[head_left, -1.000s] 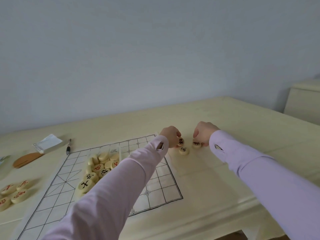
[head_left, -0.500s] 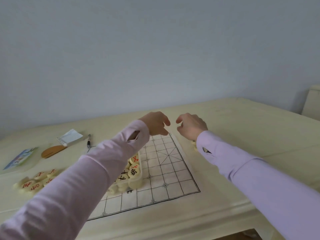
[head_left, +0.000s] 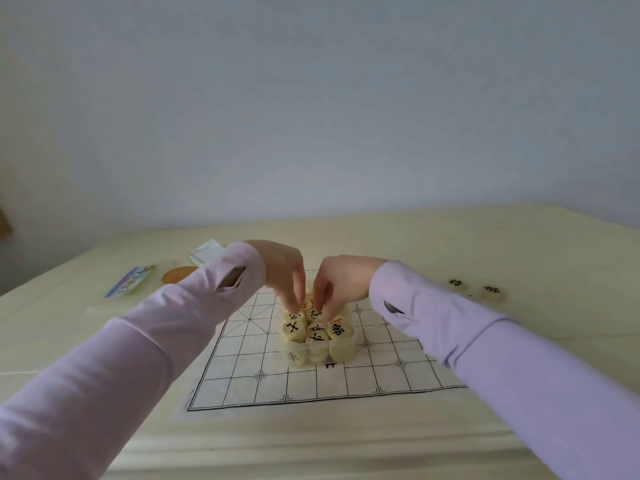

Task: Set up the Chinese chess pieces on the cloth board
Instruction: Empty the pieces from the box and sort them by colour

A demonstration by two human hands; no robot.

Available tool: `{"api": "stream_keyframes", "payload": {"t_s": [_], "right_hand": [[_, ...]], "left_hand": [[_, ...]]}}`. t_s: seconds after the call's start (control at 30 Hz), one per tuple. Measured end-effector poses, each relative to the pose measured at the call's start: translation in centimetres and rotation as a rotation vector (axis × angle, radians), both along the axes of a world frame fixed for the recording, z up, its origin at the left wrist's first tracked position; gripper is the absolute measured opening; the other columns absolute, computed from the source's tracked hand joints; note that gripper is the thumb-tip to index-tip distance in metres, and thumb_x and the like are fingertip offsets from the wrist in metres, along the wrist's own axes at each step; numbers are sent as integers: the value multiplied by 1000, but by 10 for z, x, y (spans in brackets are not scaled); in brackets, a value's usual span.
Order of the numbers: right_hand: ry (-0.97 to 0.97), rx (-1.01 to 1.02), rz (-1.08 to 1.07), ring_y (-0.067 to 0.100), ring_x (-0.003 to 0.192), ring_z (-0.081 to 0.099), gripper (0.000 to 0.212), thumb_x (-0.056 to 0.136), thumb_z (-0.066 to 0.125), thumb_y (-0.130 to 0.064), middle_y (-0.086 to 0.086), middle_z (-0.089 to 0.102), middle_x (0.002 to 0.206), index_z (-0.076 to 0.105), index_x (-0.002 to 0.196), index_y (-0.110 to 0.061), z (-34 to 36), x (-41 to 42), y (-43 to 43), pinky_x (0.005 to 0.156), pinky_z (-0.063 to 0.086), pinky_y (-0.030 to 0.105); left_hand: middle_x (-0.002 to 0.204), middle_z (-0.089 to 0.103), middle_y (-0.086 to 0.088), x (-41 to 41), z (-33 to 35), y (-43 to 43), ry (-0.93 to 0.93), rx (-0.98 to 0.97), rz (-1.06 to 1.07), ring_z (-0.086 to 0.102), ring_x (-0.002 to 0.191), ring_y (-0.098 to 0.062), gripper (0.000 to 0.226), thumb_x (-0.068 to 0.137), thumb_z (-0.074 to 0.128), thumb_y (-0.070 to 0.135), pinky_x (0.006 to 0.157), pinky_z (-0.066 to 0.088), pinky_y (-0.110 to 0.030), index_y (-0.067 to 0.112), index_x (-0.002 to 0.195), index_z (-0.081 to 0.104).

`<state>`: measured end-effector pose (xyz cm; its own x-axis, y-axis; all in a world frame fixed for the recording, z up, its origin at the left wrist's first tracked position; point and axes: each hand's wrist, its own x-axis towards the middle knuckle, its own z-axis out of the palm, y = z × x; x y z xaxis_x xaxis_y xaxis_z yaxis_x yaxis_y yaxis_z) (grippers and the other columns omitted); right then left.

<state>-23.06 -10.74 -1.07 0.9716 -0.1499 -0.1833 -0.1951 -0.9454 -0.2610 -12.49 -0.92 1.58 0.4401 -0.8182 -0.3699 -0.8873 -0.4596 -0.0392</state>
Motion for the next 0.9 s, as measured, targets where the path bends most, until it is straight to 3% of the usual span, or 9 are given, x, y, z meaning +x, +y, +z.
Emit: {"api": "stream_keyframes", "payload": {"t_s": [0.1, 0.17, 0.27, 0.43, 0.57, 0.73, 0.9], "right_hand": [[145, -50, 14, 16, 95, 63, 31, 73, 78, -28, -4, 69, 92, 72, 101, -18, 0, 5, 4, 88, 48, 30], [183, -52, 6, 15, 92, 62, 37, 72, 79, -27, -1, 69, 99, 70, 106, -15, -2, 7, 5, 88, 47, 29], [202, -31, -3, 15, 87, 59, 39, 73, 78, -20, -3, 64, 90, 68, 109, -12, -6, 8, 6, 83, 47, 28], [229, -74, 30, 14, 84, 56, 36, 77, 75, -21, -12, 56, 76, 68, 111, -13, -7, 9, 6, 63, 42, 20], [205, -109, 44, 11, 75, 53, 33, 78, 75, -21, -13, 52, 72, 70, 109, -12, -7, 9, 10, 57, 39, 19], [198, -108, 48, 13, 82, 55, 29, 78, 74, -22, -13, 54, 70, 70, 104, -8, -5, 7, 13, 61, 40, 21], [70, -51, -23, 16, 79, 60, 18, 76, 77, -23, -7, 59, 66, 71, 89, -12, 7, 4, 10, 68, 45, 25]], "left_hand": [[103, 72, 6, -5, 2, 8, 2, 95, -18, 62, 106, -13, 30, 66, 77, 48, 100, 44, -36, 36, 92, 72], [105, 71, 6, -9, -3, 7, -16, 124, -30, 61, 106, -13, 33, 67, 77, 46, 97, 44, -32, 31, 96, 70], [106, 69, 5, -17, -14, 5, -37, 112, -50, 60, 105, -14, 37, 71, 77, 40, 95, 45, -31, 26, 104, 67], [99, 68, 5, -8, -18, 9, -34, -39, -40, 61, 98, -17, 26, 67, 79, 39, 92, 48, -35, 29, 86, 65], [91, 67, 6, 5, -16, 12, -21, -188, -20, 63, 95, -18, 16, 72, 75, 39, 92, 50, -39, 28, 80, 67], [111, 63, 6, 5, -12, 6, -12, -42, -23, 57, 102, -16, 43, 74, 74, 38, 94, 45, -35, 31, 116, 63], [121, 58, 8, -4, -10, -6, -124, 153, -91, 52, 113, -17, 51, 80, 68, 39, 102, 40, -38, 31, 128, 56]]}}
